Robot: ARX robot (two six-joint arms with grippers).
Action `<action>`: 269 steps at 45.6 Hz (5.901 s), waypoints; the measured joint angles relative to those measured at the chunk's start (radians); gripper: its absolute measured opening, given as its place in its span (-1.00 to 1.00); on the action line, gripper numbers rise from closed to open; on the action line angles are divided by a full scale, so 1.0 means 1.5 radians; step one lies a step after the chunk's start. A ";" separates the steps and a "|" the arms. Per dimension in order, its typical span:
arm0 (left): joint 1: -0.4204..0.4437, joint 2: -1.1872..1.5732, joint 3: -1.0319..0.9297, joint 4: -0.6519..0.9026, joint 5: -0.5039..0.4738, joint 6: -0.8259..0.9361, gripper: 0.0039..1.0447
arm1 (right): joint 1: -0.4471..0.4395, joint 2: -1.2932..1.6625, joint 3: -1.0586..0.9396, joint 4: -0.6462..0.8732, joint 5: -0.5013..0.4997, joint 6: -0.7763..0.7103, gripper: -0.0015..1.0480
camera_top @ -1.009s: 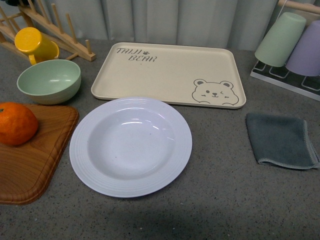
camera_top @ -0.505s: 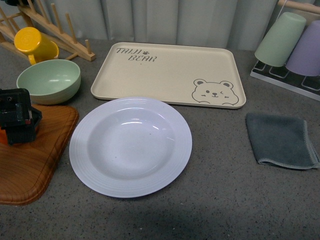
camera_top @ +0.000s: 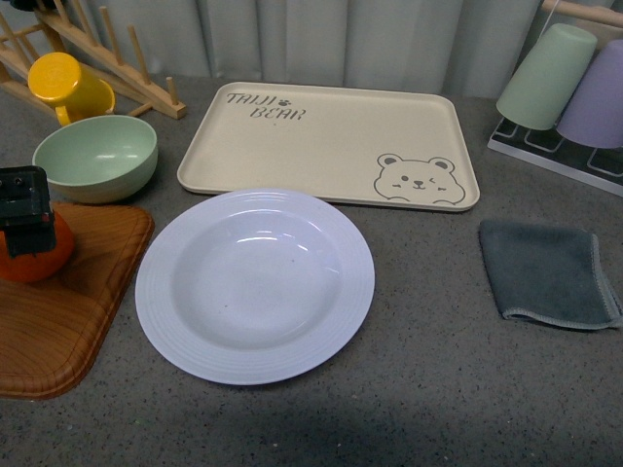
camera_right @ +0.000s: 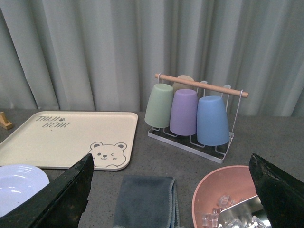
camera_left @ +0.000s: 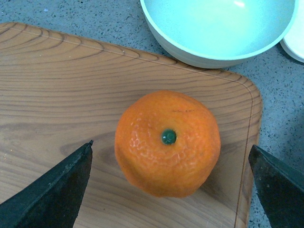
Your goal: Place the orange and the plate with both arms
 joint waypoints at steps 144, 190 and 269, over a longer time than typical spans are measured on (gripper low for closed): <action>-0.104 -0.547 -0.339 0.247 0.002 0.043 -0.86 | 0.000 0.000 0.000 0.000 0.000 0.000 0.82; -0.019 -1.002 -0.361 -0.157 0.084 0.049 -0.93 | 0.000 0.000 0.000 0.000 0.000 0.000 0.82; -0.019 -1.194 -0.361 -0.355 0.086 0.051 0.88 | 0.084 1.221 0.388 0.191 -0.469 0.298 0.82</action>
